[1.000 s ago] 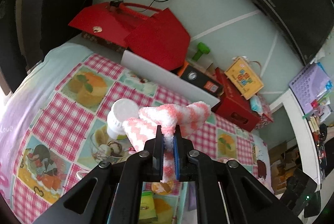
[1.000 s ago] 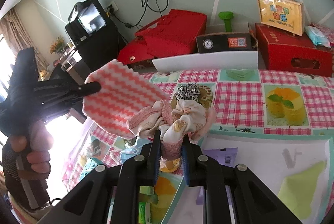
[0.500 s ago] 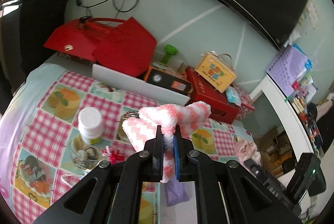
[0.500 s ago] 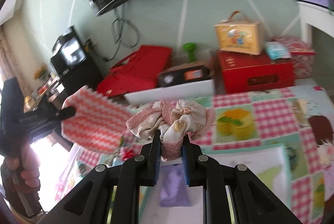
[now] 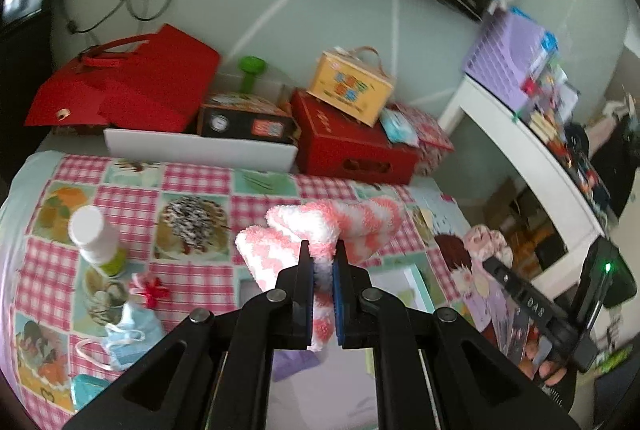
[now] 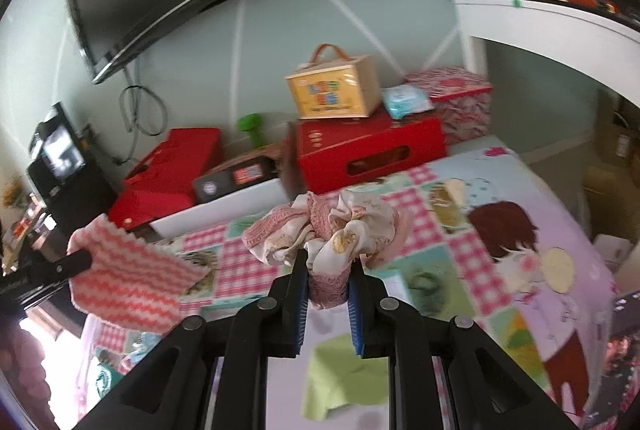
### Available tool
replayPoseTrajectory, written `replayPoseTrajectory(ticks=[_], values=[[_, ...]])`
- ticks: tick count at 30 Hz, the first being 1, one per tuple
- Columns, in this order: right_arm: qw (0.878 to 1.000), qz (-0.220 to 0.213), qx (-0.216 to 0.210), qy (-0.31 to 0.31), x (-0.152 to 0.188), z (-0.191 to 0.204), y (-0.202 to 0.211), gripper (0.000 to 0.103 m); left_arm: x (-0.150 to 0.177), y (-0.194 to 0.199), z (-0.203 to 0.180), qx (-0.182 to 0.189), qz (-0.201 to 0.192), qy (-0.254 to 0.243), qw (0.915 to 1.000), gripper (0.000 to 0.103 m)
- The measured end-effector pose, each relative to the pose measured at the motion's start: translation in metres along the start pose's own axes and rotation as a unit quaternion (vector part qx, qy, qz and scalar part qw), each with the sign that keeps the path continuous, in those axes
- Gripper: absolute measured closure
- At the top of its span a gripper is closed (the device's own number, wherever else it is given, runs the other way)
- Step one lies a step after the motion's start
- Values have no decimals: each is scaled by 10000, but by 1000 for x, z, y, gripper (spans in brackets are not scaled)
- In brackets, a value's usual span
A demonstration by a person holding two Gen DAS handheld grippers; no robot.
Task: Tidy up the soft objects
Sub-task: 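Grasp and lift the knit cloth with the left tool while the right carries the scrunchie toward the tray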
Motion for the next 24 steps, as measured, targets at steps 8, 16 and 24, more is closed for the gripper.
replayPoseTrajectory(ticks=[8, 16, 24], values=[[9991, 230, 274, -220, 9, -25, -8, 85, 31, -40, -37, -57, 524, -453, 9976, 95], [9979, 546, 298, -183, 19, -23, -29, 85, 52, -71, -39, -261, 900, -518, 9942, 95], [9957, 852, 365, 27, 29, -14, -51, 85, 63, -99, -19, -622, 1153, -383, 9906, 95]])
Point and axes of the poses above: each gripper's, at about its wrist camera, not at the fingertips, and y roughly against the way its jaws point, z to its left, x to its underside, the point moved 6 cm from there along -y, roughly the way its jaws point, and after that the axes turned 9 degrees about y, right-handed, at the moved point
